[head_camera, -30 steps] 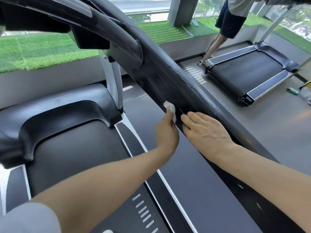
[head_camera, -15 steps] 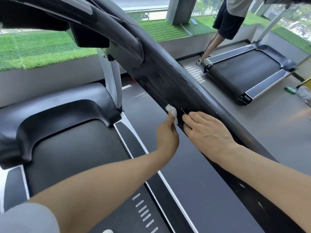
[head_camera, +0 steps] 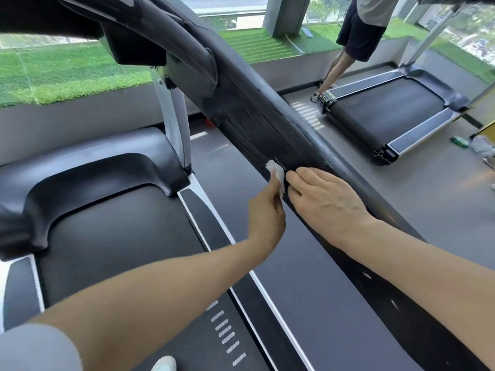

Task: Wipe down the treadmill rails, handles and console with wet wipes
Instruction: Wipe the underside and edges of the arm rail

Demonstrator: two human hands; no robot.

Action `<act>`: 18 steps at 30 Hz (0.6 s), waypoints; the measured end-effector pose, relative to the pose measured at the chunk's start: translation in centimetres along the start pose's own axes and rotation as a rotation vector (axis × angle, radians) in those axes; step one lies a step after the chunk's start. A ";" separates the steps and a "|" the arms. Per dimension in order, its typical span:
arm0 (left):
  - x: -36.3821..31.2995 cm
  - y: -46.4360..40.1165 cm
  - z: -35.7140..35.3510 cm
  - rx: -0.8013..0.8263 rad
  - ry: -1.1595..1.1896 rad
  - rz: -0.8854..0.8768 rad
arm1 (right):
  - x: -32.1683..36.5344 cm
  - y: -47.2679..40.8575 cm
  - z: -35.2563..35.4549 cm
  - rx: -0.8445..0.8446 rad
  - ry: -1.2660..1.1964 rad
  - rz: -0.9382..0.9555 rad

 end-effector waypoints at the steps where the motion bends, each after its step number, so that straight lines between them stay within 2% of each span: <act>1: -0.3 0.0 0.2 0.005 -0.005 -0.020 | -0.1 0.4 0.2 -0.004 0.009 0.002; 5: -1.0 -5.5 3.7 -0.143 -0.093 -0.023 | -0.3 1.3 0.8 0.005 -0.001 -0.007; 8: -0.8 -7.9 5.0 -0.215 -0.067 0.025 | -0.3 1.5 1.2 0.012 -0.014 0.001; 11: -1.4 -4.0 2.7 -0.172 -0.046 0.014 | -0.4 2.2 1.4 0.016 -0.022 0.012; 15: -1.6 2.3 -1.6 0.017 0.104 -0.124 | -0.2 3.2 1.7 -0.036 0.002 -0.010; 18: -1.4 1.0 -1.0 -0.029 0.046 -0.098 | -0.2 3.5 1.4 -0.033 0.000 -0.003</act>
Point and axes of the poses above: each hand's wrist, its own y-axis away from the middle knuckle, its own z-axis out of the back of the hand, x = y × z, the point moved 3 cm from there along -y, towards the middle knuckle, and after that the axes turned 8 degrees about x, right-handed, at the moved point
